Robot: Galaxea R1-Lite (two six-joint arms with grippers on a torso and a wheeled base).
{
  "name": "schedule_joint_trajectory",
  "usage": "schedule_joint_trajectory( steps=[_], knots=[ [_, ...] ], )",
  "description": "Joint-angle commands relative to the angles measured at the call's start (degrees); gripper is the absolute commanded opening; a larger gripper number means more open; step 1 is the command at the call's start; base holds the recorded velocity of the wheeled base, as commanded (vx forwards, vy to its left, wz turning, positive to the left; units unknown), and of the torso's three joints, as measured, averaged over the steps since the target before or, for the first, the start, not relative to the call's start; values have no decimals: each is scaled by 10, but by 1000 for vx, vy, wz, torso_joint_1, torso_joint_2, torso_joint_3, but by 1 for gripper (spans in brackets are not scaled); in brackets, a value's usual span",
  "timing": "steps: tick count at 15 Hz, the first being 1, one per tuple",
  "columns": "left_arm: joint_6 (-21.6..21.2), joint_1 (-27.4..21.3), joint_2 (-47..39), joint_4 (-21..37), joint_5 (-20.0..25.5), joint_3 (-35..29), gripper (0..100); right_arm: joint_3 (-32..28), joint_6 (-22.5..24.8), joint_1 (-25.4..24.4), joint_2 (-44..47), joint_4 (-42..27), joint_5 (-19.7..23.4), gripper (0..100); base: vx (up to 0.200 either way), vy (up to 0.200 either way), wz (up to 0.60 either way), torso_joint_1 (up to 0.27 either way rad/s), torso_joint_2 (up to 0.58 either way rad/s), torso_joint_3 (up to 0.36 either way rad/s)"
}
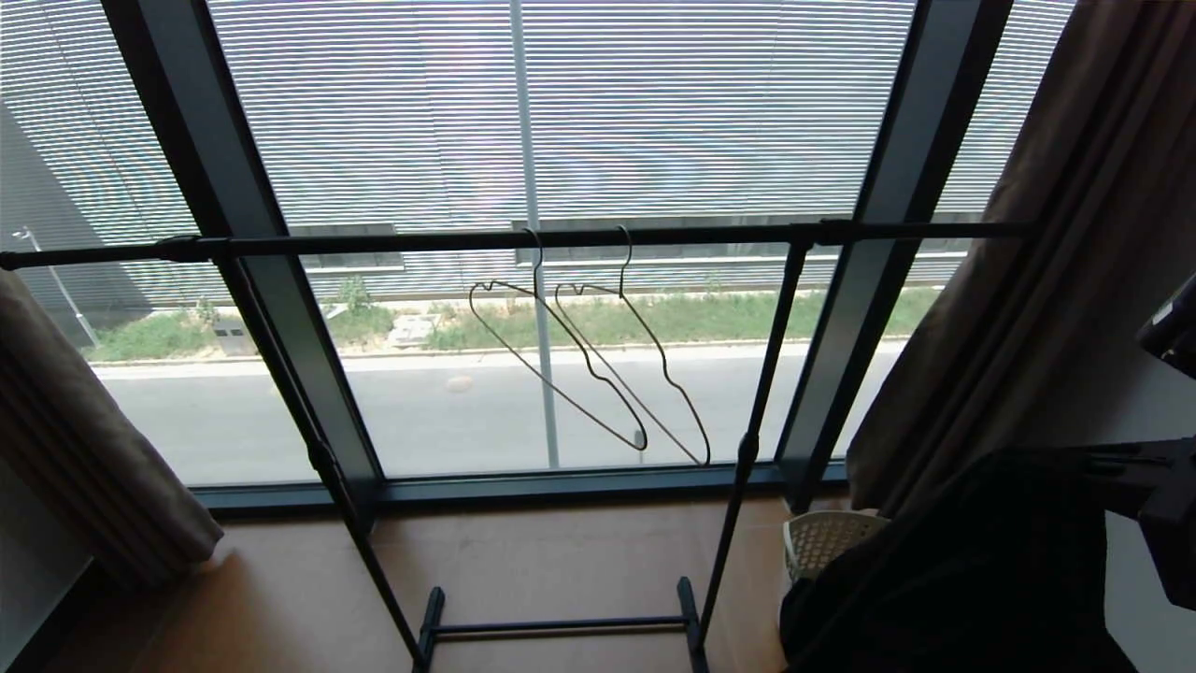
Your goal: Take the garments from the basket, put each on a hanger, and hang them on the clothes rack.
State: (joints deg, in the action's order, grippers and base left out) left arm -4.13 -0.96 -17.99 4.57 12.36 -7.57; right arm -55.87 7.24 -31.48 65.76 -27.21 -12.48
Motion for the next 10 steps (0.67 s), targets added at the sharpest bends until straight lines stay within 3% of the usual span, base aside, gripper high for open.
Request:
schedule_joint_trajectory(
  steps=[1,3,5,8,10],
  knots=[
    [40,-35,-310,-111,58,-77,100,-135,-195,-148,127,-85,-42,0,0,0,0,0,0,0],
    [83,-91,-415,-170,56,-107,100,-142,-227,-172,189,-55,-65,0,0,0,0,0,0,0],
    [113,-148,-483,-179,56,-146,100,-160,-229,-178,233,-11,-67,0,0,0,0,0,0,0],
    [185,-254,-590,-192,20,-220,100,-257,-302,-178,314,-2,-72,0,0,0,0,0,0,0],
    [199,-288,-630,-219,-4,-235,100,-292,-320,-178,340,-2,-83,0,0,0,0,0,0,0]
  ],
)
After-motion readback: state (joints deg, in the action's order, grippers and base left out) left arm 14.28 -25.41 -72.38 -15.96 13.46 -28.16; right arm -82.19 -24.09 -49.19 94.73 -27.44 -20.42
